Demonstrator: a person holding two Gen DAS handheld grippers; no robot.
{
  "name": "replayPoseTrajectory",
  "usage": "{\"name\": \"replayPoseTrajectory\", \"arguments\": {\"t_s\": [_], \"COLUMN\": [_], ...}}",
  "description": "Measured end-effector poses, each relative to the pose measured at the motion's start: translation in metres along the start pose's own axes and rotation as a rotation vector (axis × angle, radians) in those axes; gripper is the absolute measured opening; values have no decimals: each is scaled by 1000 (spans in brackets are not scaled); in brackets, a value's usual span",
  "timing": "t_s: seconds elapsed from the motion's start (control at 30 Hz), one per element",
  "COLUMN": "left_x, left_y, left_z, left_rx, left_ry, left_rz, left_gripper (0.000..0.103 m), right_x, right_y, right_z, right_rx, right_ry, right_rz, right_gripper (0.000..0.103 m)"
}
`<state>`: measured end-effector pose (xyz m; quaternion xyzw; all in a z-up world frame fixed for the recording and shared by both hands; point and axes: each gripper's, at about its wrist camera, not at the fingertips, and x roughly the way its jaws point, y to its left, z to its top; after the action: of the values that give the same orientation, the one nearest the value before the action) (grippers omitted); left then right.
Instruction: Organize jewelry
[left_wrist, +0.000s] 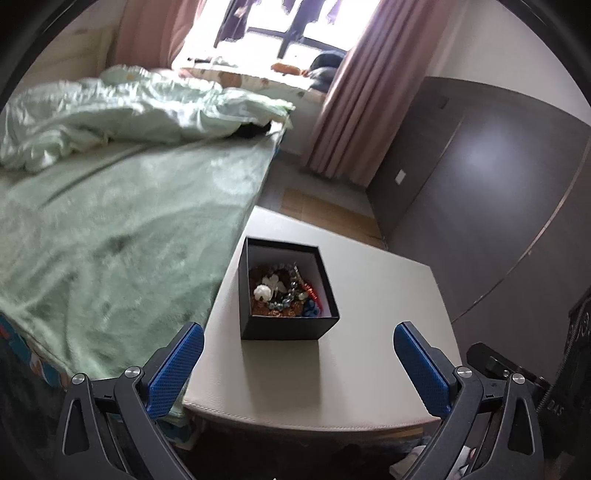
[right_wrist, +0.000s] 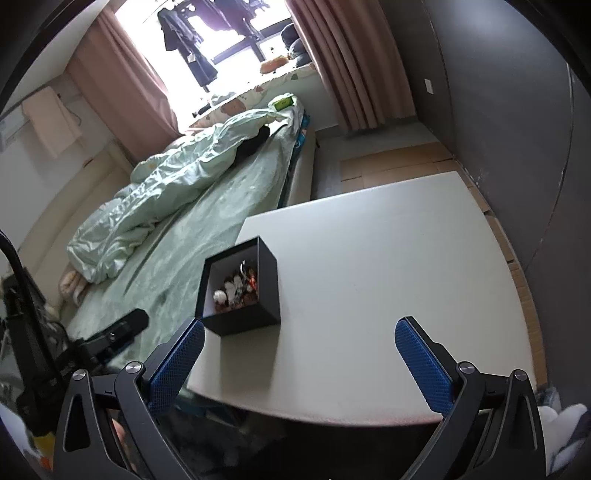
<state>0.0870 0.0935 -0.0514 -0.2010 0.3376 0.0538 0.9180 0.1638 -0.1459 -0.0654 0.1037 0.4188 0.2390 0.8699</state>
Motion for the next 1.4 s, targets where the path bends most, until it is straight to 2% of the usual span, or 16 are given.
{"name": "replayPoseTrajectory", "arguments": {"t_s": [0.1, 0.23, 0.47, 0.8, 0.97, 1.4], "left_x": [-11, -22, -30, -29, -34, -35], "left_y": [-4, -16, -32, -18, -17, -18], "left_z": [-6, -17, -29, -32, -31, -33], "left_rx": [23, 103, 194, 180, 189, 203], "left_ry": [-31, -66, -81, -77, -94, -97], "left_rz": [-10, -16, -42, -29, -19, -21], "left_gripper": [103, 103, 103, 103, 103, 103], "right_x": [-10, -15, -35, -53, -59, -53], "right_y": [2, 7, 4, -33, -30, -27], "right_z": [-7, -18, -22, -35, -37, -47], "right_rx": [-12, -37, -53, 1, -21, -50], "right_ry": [-20, -15, -48, -62, -80, -53], "right_rz": [-4, -20, -8, -53, -48, -40], "right_gripper": [103, 103, 103, 103, 103, 103]}}
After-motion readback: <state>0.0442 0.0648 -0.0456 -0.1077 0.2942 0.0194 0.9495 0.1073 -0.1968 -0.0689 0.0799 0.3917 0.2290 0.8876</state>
